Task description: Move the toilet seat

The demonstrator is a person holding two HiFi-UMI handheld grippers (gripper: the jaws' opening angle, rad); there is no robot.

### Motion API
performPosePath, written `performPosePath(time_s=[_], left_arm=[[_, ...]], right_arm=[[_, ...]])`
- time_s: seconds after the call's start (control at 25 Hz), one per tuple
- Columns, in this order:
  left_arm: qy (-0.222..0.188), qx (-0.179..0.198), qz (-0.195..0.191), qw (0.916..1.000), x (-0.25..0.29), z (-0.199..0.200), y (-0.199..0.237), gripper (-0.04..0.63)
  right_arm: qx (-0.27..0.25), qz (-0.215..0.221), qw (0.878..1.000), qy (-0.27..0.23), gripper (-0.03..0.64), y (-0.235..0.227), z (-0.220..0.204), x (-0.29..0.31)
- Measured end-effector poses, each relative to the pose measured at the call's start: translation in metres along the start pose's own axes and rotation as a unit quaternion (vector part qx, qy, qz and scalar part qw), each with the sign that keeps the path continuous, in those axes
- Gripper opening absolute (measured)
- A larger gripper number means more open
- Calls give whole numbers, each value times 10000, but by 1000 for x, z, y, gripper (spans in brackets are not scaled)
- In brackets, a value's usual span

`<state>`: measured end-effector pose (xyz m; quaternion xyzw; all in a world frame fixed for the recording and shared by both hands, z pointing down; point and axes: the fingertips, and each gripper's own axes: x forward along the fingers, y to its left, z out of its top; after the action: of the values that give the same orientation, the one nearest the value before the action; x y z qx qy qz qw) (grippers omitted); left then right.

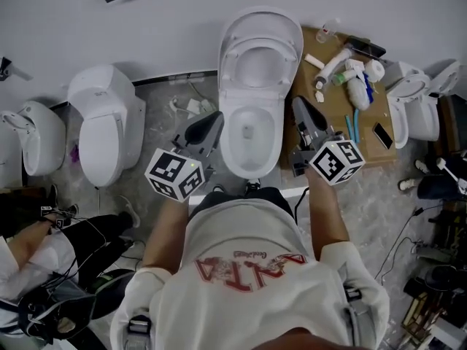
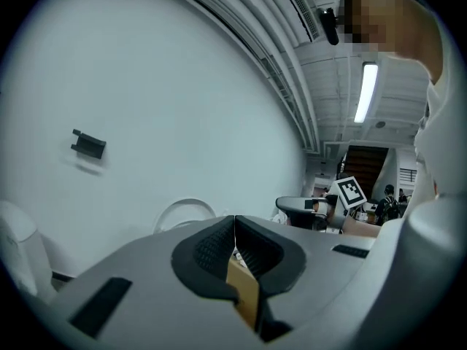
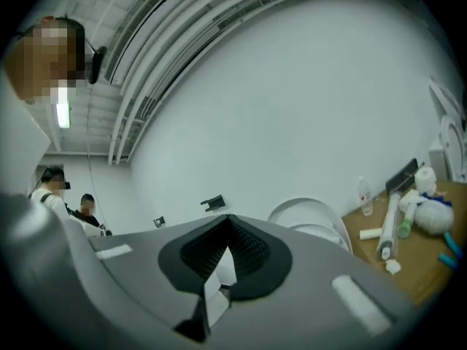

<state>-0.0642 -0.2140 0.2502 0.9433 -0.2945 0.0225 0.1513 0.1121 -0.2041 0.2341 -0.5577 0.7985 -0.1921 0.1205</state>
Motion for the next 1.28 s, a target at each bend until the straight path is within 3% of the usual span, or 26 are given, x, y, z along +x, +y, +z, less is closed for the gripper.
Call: performPosePath(time_s=[0.32,0.56,0.88,1.28], left_arm=[[-544,496,92,9972,-21,62,-14,11],[-789,525,113,9954,-28,86,-19,11],[-699,519,6,9962,-16,78,-17,11],[-643,546,6,9964,-11,79,-12,11]], right_arm=[[-1107,169,9936,-164,3,48,45,-17],[-1606,229,9865,-204,2,70,61,-26],[-1647,130,9860,-211,2,63,68,-25],[-1641,349,9858,-89,3,68,59,-10]])
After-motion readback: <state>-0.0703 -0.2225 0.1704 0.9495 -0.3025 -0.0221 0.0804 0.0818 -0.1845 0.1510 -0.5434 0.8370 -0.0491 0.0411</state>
